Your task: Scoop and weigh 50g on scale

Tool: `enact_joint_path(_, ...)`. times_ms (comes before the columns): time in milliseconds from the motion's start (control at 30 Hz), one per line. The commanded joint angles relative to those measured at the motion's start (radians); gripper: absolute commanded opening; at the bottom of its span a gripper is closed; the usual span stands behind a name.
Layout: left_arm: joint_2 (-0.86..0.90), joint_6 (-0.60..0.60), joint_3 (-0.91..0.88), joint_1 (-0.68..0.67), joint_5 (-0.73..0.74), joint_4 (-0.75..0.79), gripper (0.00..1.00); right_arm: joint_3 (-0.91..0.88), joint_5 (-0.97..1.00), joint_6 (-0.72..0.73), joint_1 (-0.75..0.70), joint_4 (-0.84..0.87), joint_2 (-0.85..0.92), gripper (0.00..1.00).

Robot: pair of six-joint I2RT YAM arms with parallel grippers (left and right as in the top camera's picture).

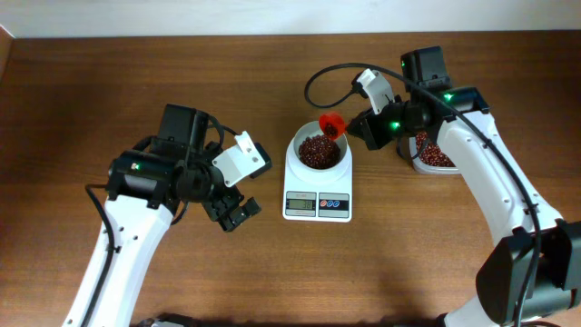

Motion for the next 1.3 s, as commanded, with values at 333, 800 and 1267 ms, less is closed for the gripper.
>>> enact_joint_path(333, -0.017, 0.009, -0.003, 0.004, 0.014, 0.002, 0.99, 0.018, -0.092, 0.009, 0.008, -0.057, -0.042, 0.04)
enact_joint_path(800, -0.017, 0.009, -0.003, 0.004, 0.014, 0.002, 0.99, 0.026, 0.060, 0.080, 0.063, -0.061, -0.066, 0.04)
enact_joint_path(1267, -0.017, 0.009, -0.003, 0.004, 0.014, 0.002, 0.99, 0.072, 0.449, 0.072, 0.225, -0.077, -0.066, 0.04)
